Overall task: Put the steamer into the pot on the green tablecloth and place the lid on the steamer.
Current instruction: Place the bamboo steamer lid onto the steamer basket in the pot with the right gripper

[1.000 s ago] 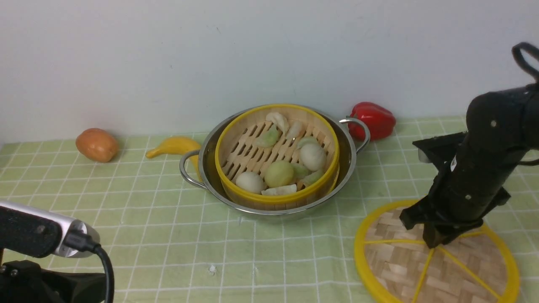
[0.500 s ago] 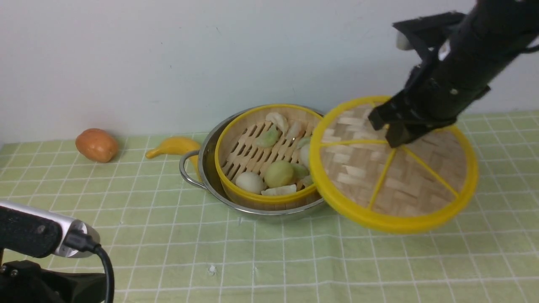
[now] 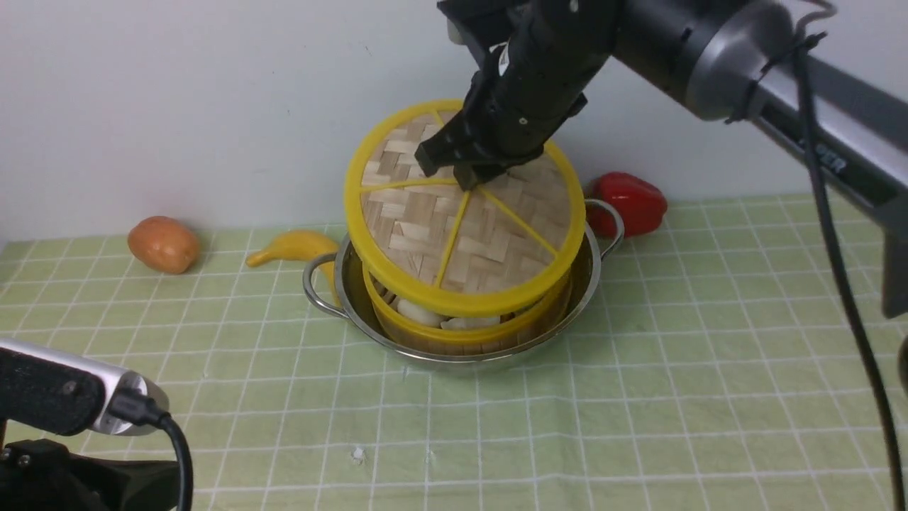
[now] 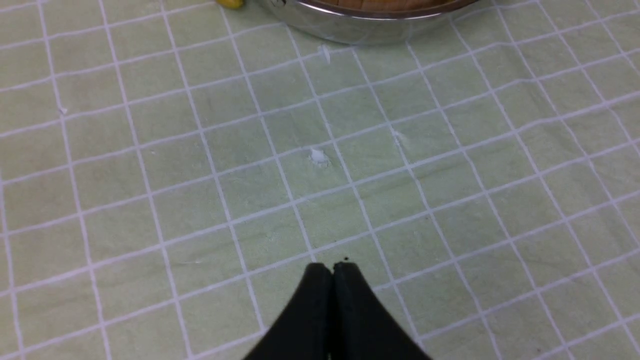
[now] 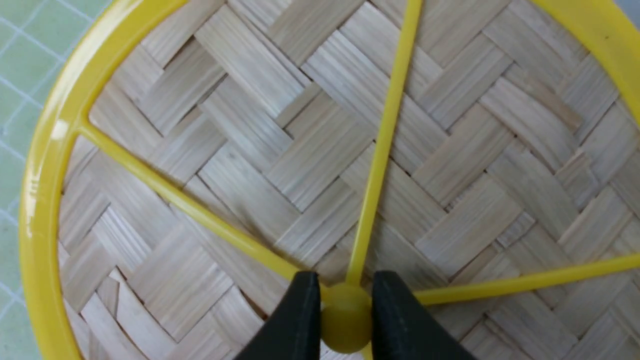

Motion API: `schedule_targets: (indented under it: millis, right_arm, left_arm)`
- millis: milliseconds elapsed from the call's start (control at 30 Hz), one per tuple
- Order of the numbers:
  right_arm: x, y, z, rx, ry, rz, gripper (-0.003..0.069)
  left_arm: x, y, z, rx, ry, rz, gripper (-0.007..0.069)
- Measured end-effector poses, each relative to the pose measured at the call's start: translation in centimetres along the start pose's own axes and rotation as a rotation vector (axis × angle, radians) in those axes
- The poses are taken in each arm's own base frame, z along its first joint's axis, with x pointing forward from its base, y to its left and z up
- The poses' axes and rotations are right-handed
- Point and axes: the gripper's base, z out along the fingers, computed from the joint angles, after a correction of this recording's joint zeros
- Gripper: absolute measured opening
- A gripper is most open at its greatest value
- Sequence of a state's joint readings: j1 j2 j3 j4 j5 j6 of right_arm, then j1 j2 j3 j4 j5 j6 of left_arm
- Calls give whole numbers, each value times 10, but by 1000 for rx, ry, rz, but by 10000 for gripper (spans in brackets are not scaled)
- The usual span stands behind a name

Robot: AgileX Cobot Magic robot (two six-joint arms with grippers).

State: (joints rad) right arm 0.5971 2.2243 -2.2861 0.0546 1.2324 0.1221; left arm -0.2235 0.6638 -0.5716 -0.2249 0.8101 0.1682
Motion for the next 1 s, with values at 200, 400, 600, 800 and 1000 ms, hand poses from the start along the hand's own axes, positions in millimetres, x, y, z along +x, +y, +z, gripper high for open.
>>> schedule_targets:
  millis: [200,400,600,800,1000]
  right_arm:
    - [8,-4,32,29,63,-8,143]
    - [11,-5,40,37,78,-13,143]
    - [5,-5,41,30,19,-32,143]
    - [5,-5,49,28,-1,-41,143]
    - [6,-6,65,28,-11,-45,143]
  left_arm:
    - [0,0,0,-1,0,1,-22]
    - [0,0,0,-1,0,1,-22]
    - [0,0,0,-1,0,1,-22]
    - [0,0,0,-1,0,2,-22]
    - [0,0,0,-1,0,2,-19]
